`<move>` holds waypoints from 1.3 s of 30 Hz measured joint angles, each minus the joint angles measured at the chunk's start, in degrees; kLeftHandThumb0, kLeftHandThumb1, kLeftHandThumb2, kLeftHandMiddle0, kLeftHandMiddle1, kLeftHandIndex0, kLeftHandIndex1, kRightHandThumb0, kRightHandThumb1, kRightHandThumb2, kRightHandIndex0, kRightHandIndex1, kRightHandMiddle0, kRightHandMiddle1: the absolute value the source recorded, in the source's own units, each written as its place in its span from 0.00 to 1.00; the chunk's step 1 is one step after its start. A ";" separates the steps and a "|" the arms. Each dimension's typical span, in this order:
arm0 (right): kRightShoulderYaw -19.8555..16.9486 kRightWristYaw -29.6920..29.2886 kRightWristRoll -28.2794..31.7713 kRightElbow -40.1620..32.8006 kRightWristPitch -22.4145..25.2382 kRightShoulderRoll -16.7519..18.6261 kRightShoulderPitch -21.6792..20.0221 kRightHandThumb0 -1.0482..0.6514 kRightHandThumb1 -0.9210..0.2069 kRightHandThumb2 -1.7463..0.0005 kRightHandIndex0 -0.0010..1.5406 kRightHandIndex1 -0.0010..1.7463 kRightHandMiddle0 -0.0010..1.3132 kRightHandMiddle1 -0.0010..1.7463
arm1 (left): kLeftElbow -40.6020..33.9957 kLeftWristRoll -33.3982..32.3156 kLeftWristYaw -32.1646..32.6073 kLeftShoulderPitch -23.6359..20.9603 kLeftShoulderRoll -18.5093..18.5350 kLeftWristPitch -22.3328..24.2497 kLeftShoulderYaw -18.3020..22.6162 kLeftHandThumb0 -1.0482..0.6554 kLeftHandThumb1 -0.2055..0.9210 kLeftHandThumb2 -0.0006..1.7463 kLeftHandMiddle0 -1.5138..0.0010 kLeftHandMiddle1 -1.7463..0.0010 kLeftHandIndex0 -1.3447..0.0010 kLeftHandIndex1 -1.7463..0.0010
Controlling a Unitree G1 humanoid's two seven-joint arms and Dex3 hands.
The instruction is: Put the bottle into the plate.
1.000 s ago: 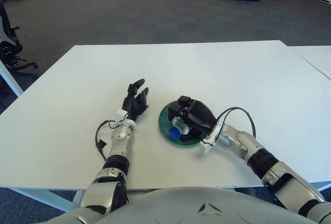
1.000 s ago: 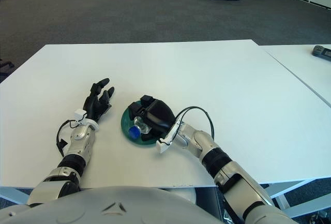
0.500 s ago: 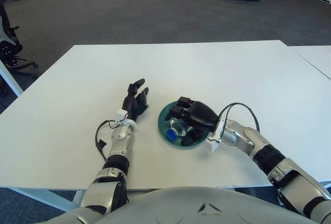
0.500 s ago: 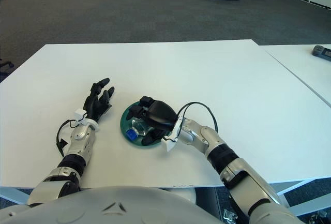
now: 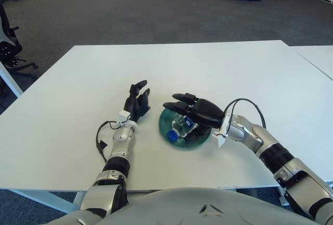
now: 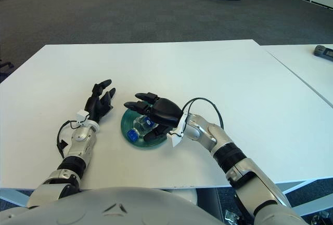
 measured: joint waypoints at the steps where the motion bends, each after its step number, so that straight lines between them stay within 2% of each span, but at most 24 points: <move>1: -0.24 0.03 0.00 -0.14 0.00 -0.07 0.00 0.00 0.00 0.58 0.00 0.00 0.00 0.00 | 0.00 -0.13 -0.01 0.00 -0.02 0.00 0.02 0.18 1.00 0.46 0.68 0.97 0.98 0.40; 9: -3.07 1.27 1.14 -2.78 0.03 -0.80 0.00 0.00 0.00 0.59 0.00 0.00 0.00 0.00 | 0.04 -1.31 -0.51 -0.01 -0.40 0.01 0.46 0.21 1.00 0.45 0.67 0.97 0.99 0.41; 17: -10.82 1.54 9.83 -3.24 2.44 -0.46 -0.95 0.00 0.00 0.57 0.00 0.00 0.01 0.01 | 0.36 -2.75 -1.81 -0.15 -0.82 0.27 1.00 0.22 1.00 0.45 0.66 0.97 1.00 0.43; 19: -13.09 -0.96 11.23 -0.71 2.61 0.45 -1.66 0.00 0.00 0.57 0.00 0.00 0.02 0.01 | 0.42 -2.93 -2.16 -0.21 -0.87 0.33 1.08 0.22 1.00 0.45 0.66 0.96 1.00 0.43; 23: -18.68 -8.55 16.75 7.24 3.40 5.96 -2.80 0.01 0.00 0.56 0.00 0.00 0.03 0.02 | 0.55 -3.18 -2.45 -0.24 -0.95 0.50 1.28 0.24 1.00 0.45 0.63 0.95 1.00 0.43; 26: -21.21 -11.21 20.29 14.10 3.14 8.93 -4.31 0.05 0.00 0.55 0.01 0.00 0.04 0.02 | 0.37 -3.21 -2.46 -0.37 -0.94 0.27 1.31 0.24 1.00 0.45 0.62 0.95 1.00 0.43; 27: -21.76 -11.46 20.99 16.24 2.94 9.48 -4.87 0.08 0.00 0.55 0.04 0.01 0.03 0.09 | 0.33 -3.21 -2.46 -0.37 -0.93 0.26 1.31 0.24 1.00 0.45 0.62 0.94 1.00 0.43; 31: -25.23 -10.48 26.71 25.88 2.75 12.54 -6.96 0.15 0.00 0.54 0.13 0.03 0.01 0.25 | 0.06 -3.17 -2.46 -0.38 -0.93 0.26 1.29 0.24 1.00 0.45 0.62 0.94 1.00 0.43; 33: -28.08 -8.94 31.08 30.82 2.94 14.62 -8.17 0.17 0.00 0.54 0.16 0.03 0.00 0.31 | 0.05 -3.12 -2.45 -0.38 -0.94 0.25 1.28 0.24 1.00 0.45 0.62 0.94 1.00 0.43; 37: -34.39 -4.65 40.66 39.86 4.79 18.87 -10.22 0.20 0.00 0.53 0.20 0.04 0.00 0.38 | 0.04 -2.95 -2.39 -0.24 -1.06 0.22 1.28 0.23 1.00 0.45 0.62 0.94 0.99 0.43; 39: -36.41 -3.55 43.24 42.81 5.65 20.36 -10.47 0.21 0.00 0.52 0.21 0.04 0.00 0.40 | -0.02 -2.91 -2.35 -0.19 -1.12 0.20 1.28 0.23 1.00 0.45 0.61 0.94 0.99 0.43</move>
